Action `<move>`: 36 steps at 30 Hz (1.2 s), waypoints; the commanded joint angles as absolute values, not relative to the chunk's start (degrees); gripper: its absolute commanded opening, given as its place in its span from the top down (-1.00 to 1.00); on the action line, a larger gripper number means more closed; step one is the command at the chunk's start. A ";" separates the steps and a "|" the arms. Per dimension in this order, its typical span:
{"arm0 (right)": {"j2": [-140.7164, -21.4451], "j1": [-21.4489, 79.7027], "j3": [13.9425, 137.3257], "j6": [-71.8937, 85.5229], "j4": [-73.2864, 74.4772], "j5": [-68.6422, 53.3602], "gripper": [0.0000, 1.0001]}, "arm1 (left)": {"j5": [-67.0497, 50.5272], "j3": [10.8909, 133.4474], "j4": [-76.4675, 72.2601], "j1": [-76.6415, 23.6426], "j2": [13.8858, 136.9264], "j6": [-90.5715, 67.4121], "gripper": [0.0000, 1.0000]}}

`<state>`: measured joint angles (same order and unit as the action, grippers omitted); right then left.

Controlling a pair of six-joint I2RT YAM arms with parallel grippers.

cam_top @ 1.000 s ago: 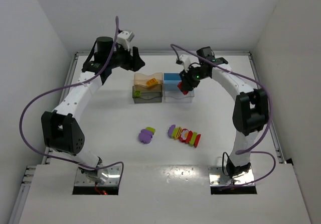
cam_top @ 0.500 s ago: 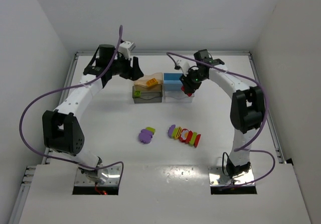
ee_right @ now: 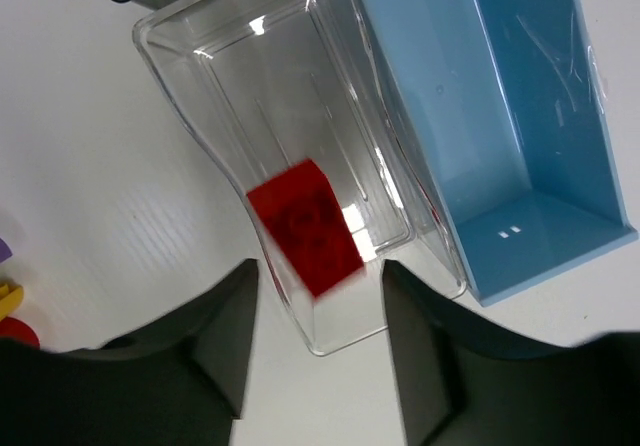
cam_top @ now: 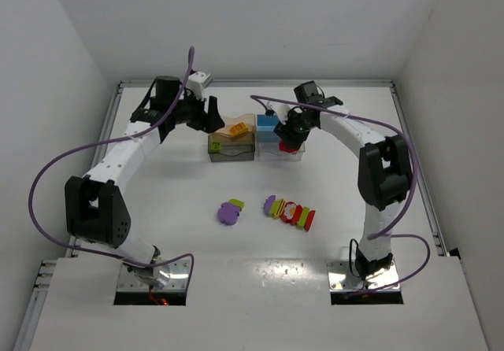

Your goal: Sort the legos into containers by color

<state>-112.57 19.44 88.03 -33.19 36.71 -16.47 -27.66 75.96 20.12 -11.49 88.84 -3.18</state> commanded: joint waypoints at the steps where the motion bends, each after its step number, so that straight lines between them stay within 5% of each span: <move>1: -111.98 19.95 87.28 -34.19 34.01 -14.51 -0.13 | -28.65 73.84 19.07 -10.81 85.52 -2.20 -0.41; 11: -104.78 19.95 86.75 -28.93 32.96 -16.43 -0.30 | -23.55 62.24 16.52 -15.28 71.94 -8.70 -0.38; 16: -94.50 18.20 83.06 -21.98 31.82 -19.15 -0.33 | -19.35 52.92 17.75 -24.33 62.33 -9.23 -0.67; 25: -80.09 16.53 70.24 -16.52 34.10 -22.59 -0.33 | -4.67 51.17 29.27 -33.05 69.17 -20.81 -0.50; 36: -76.21 13.19 67.68 -17.05 35.86 -21.53 -0.33 | -5.27 43.95 31.73 -38.41 68.29 -28.92 -0.50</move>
<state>-78.96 13.96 67.61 -17.80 36.42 -21.10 -5.08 44.27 31.24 -36.71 69.32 -25.65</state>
